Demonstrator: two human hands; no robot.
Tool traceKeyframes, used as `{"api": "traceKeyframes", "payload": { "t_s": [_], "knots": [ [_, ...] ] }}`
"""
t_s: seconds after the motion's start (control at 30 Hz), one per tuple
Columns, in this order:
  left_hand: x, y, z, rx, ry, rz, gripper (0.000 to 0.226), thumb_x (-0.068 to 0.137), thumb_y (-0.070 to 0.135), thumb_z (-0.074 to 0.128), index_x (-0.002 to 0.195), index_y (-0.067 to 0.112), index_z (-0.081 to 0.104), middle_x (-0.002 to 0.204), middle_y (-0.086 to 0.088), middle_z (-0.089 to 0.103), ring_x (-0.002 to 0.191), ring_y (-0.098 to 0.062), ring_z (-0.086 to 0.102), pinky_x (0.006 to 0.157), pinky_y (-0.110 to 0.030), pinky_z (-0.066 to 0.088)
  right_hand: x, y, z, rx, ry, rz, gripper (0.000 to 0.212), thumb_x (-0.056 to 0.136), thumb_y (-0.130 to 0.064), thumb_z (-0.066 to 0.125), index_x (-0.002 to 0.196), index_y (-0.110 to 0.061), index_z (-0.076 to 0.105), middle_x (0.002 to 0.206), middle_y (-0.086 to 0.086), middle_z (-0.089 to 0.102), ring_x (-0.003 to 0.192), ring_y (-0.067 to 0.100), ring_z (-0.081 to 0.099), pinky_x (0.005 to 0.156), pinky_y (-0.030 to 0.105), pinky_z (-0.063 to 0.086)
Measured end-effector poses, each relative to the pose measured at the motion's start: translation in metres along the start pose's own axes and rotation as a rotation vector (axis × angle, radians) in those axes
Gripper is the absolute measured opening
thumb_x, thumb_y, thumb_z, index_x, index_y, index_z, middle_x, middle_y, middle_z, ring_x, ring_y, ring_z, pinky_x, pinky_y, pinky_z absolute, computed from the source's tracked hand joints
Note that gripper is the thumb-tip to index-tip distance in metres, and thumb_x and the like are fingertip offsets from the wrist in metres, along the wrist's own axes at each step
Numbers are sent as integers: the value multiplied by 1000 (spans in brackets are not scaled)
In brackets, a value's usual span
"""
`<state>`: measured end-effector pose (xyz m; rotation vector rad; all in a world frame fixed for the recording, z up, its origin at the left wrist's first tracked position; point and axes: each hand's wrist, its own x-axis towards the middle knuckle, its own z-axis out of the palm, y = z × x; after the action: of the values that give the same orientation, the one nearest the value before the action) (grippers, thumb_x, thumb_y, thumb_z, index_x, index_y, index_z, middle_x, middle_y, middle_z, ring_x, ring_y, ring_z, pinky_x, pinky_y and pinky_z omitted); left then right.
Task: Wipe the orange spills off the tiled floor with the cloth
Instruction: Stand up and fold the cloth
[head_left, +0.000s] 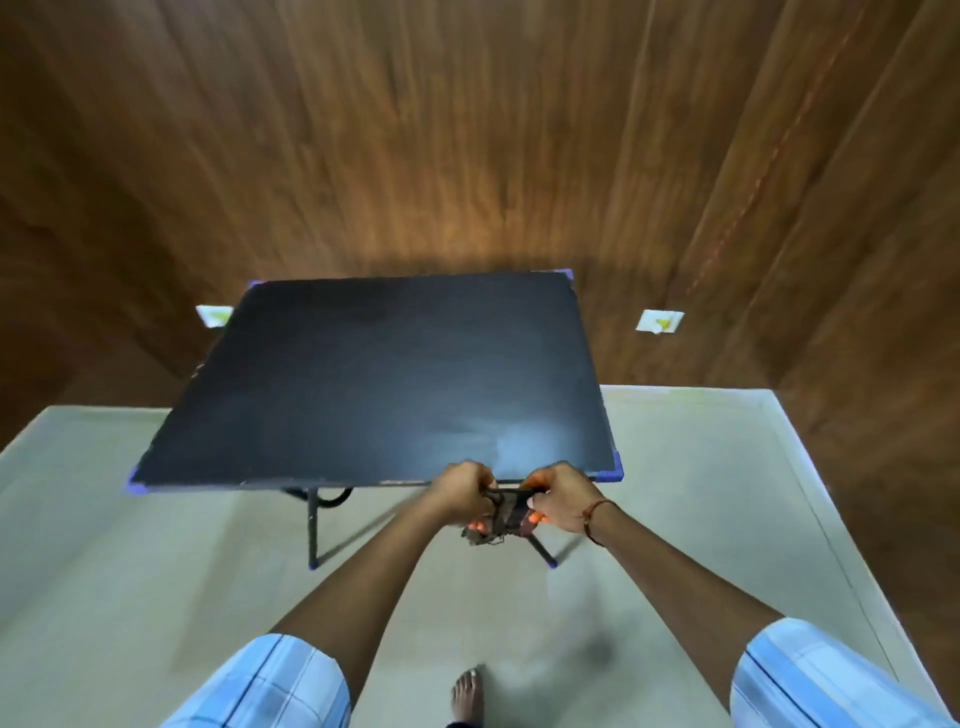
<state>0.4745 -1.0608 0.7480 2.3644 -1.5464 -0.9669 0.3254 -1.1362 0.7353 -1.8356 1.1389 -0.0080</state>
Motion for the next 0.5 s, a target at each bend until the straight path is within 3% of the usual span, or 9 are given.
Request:
{"api": "traceKeyframes", "payload": {
  "t_s": [0.1,0.2,0.27,0.33,0.4,0.5],
  "knots": [
    [49,2,-12,-100,78,51,23,78,5,54,93,19,64,86,-6,70,68,-18,56,47,-16,35,31,-5,-13,60,240,-4,31,84,9,52,100,-5,75,99,7,74,89,15,62,82,13,44],
    [84,5,-14,-191,154,140,23,77,8,57,95,21,63,87,-2,68,79,-22,59,62,-24,43,51,-3,-24,40,399,-25,36,84,5,54,109,-12,74,107,0,74,93,11,62,89,7,39],
    [101,-3,-4,-143,60,198,30,79,12,64,108,21,63,101,-2,69,95,-23,61,73,-25,44,61,11,-24,-29,351,-6,37,85,2,57,116,-13,71,122,-1,69,111,14,62,94,4,32],
    [108,-13,11,-1,-115,195,43,81,22,69,123,20,58,121,-3,64,111,-25,58,87,-28,46,65,31,-17,-166,177,54,40,88,-4,58,126,-14,64,139,0,57,126,19,55,104,13,33],
    [108,-28,27,174,-237,166,57,85,31,69,135,20,47,139,-4,50,126,-27,47,100,-37,41,64,50,-5,-365,46,121,44,91,-14,58,135,-20,56,146,-2,50,130,22,50,107,27,38],
    [109,-40,45,321,-262,225,68,88,38,64,145,20,31,155,-5,26,139,-29,27,107,-47,29,68,64,7,-526,34,114,48,93,-22,55,140,-24,46,148,-2,45,135,22,42,109,34,38]
  ]
}}
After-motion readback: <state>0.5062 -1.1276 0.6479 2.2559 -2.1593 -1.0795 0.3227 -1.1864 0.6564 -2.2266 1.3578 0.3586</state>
